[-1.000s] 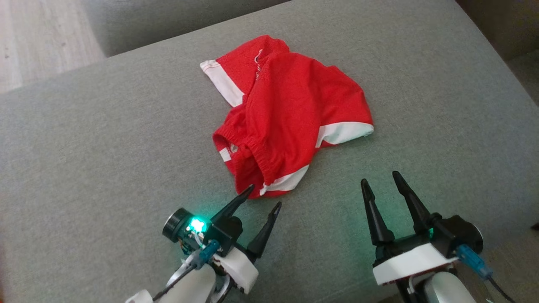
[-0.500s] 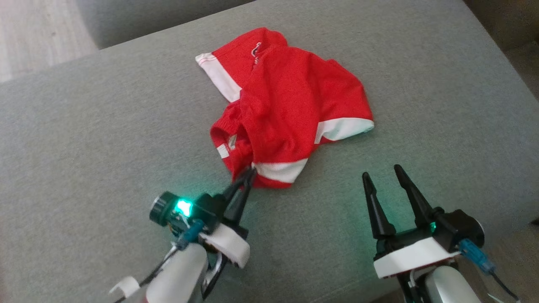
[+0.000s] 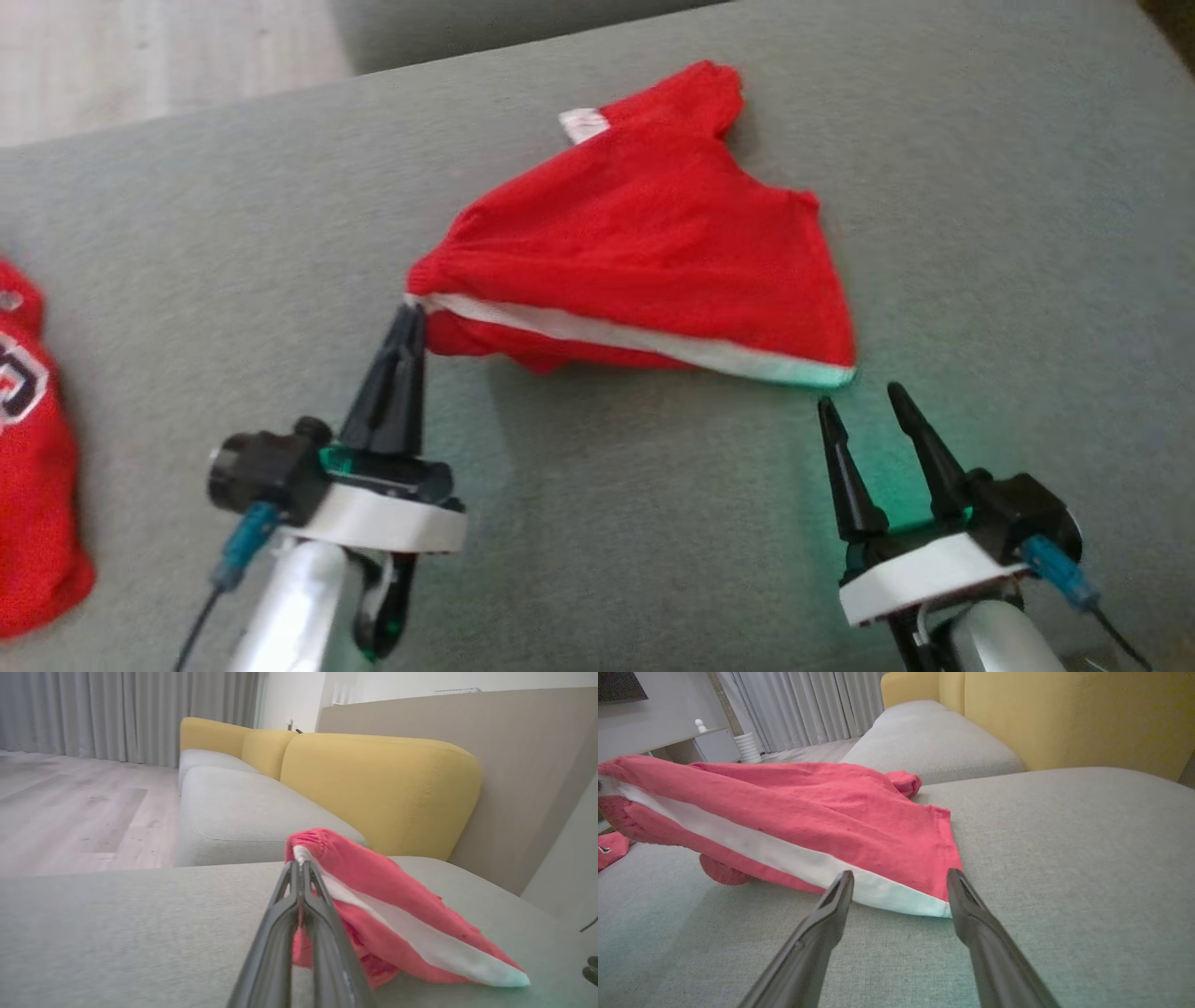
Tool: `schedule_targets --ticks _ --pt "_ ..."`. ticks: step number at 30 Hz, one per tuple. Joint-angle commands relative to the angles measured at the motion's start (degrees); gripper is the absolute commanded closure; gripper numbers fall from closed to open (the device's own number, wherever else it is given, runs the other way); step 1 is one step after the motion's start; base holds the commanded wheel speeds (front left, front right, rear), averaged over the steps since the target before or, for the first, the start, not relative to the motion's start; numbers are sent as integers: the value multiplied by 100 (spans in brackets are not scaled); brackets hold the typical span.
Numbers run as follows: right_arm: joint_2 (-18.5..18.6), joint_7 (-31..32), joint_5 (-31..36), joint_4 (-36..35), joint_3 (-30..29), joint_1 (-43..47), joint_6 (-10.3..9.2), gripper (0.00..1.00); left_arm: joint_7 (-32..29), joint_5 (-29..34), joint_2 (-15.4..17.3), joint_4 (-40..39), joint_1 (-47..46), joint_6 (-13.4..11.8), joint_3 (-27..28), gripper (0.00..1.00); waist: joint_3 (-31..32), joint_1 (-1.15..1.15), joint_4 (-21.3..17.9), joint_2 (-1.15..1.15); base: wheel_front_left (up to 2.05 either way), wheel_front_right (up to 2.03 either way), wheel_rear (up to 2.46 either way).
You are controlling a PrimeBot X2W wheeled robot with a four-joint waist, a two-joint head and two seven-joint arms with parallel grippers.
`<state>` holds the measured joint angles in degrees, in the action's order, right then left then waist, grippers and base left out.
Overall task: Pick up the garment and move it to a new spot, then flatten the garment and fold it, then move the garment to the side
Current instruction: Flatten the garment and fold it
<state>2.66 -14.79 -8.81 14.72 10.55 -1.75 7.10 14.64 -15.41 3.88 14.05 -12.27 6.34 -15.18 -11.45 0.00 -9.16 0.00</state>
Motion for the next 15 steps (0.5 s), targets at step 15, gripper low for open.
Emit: schedule_targets --ticks 15 --pt "92 -21 209 1181 272 -548 39 0 36 164 113 -264 -144 101 479 100 -49 0 811 0 0 0 0"
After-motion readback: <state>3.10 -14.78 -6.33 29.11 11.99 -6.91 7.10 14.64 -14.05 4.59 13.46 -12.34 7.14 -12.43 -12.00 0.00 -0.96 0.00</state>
